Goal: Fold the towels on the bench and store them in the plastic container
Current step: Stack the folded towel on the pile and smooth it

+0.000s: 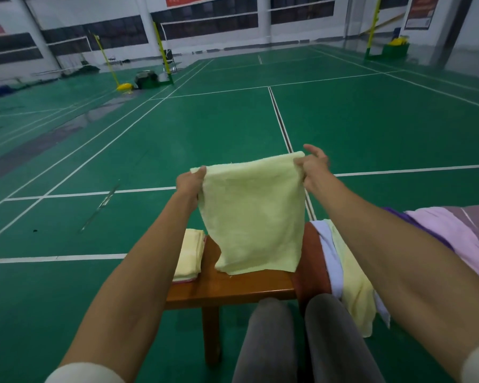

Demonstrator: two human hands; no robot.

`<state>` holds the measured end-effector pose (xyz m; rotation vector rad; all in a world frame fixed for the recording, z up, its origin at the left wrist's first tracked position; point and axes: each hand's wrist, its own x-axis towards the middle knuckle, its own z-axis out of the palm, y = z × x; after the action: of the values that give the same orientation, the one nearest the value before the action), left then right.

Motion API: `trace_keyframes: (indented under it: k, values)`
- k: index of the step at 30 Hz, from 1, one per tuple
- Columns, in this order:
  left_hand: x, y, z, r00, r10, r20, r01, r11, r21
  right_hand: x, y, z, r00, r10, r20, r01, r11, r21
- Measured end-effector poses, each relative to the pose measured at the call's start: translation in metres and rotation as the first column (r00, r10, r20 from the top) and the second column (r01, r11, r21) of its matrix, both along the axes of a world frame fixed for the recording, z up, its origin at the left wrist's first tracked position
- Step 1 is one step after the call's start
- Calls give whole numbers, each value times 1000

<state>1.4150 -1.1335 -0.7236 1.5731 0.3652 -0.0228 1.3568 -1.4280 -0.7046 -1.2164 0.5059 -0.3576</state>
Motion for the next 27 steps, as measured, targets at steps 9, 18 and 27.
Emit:
trace_keyframes:
  k: [9,18,27]
  values:
    - [1,3,3,997,57,-50,-51,993,108,-1,-13,1,988,11,-153,-25,996,-88]
    - [-20,4,-9,973,-226,56,233,944,-232,-6,-10,4,950,293,-108,-261,935,241]
    - [3,21,-6,998,-34,-47,32,998,-44,-6,-10,0,877,429,-216,-364,887,285]
